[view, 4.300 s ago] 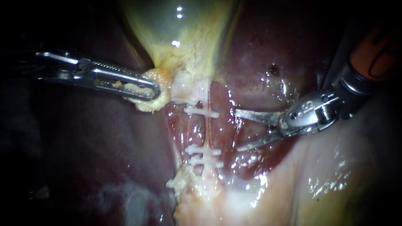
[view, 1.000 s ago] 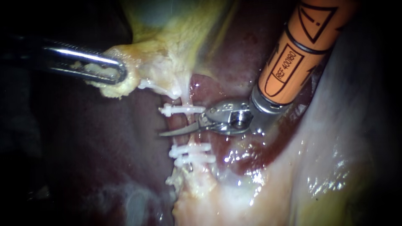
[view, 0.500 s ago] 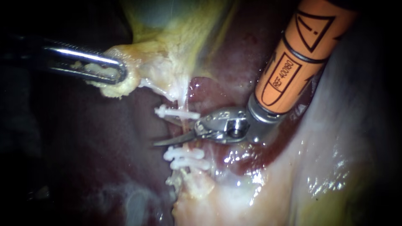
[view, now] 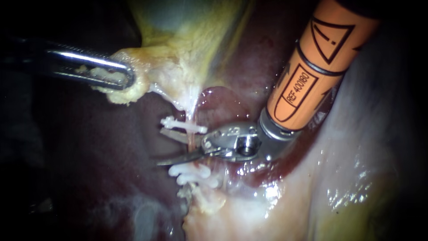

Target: Go to the cutting position right tube

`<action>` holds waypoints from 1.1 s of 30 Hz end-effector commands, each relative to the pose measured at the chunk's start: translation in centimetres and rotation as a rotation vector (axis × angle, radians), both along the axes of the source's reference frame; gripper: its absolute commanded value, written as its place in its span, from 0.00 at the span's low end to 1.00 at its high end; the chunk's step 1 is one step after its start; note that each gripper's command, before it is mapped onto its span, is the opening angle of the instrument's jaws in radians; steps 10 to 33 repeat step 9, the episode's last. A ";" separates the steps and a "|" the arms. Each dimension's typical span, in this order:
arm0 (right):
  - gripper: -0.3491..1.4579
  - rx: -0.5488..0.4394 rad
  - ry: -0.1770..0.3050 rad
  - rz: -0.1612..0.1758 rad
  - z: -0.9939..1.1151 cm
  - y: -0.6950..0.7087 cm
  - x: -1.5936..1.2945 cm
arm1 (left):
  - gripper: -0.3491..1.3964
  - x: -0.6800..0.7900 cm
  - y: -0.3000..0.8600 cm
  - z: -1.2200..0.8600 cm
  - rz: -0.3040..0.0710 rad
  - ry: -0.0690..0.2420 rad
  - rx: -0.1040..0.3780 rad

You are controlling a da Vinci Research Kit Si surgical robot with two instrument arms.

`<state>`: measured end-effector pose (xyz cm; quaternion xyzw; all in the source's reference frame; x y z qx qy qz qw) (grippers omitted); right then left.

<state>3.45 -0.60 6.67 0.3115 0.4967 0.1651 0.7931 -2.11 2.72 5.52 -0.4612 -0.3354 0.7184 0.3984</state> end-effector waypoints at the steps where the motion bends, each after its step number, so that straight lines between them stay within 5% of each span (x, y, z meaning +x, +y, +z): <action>1: 0.99 0.000 0.000 -0.001 0.00 0.00 0.00 | 0.00 0.00 0.00 0.00 0.000 0.000 0.000; 33: 0.99 0.000 0.000 -0.001 0.00 0.00 0.00 | 0.00 0.00 0.00 0.00 0.000 0.000 0.000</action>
